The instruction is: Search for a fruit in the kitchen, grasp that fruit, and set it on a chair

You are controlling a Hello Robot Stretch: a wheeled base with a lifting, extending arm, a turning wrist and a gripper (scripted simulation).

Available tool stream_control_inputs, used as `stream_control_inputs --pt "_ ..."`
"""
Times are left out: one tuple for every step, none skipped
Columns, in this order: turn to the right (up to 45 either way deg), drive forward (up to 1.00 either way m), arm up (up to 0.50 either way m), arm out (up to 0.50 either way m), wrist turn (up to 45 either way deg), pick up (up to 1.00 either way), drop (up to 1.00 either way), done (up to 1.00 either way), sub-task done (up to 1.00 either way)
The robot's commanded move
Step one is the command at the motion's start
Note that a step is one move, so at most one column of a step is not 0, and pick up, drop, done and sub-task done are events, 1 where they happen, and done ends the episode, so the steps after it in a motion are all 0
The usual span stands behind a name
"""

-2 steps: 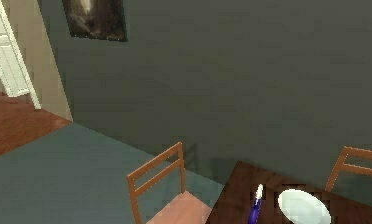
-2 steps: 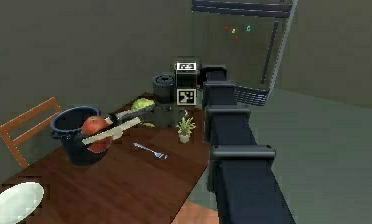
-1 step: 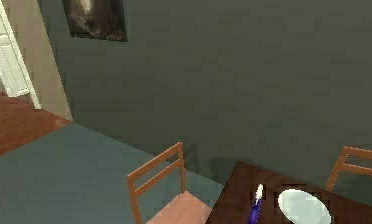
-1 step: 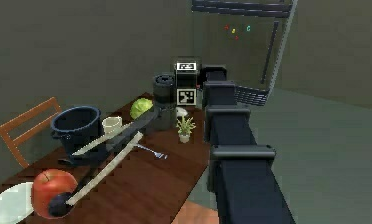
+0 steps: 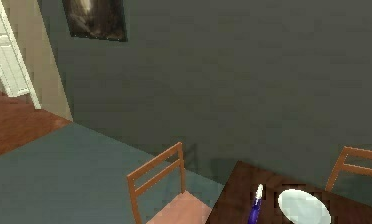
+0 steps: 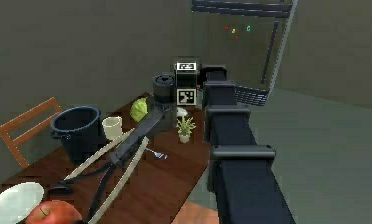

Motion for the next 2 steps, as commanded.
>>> stream_control_inputs --pt "0.0 0.00 0.00 -0.20 0.0 0.00 0.00 0.00 0.00" --pt "-45.0 0.00 0.00 0.00 0.0 0.00 0.00 0.00 0.00"
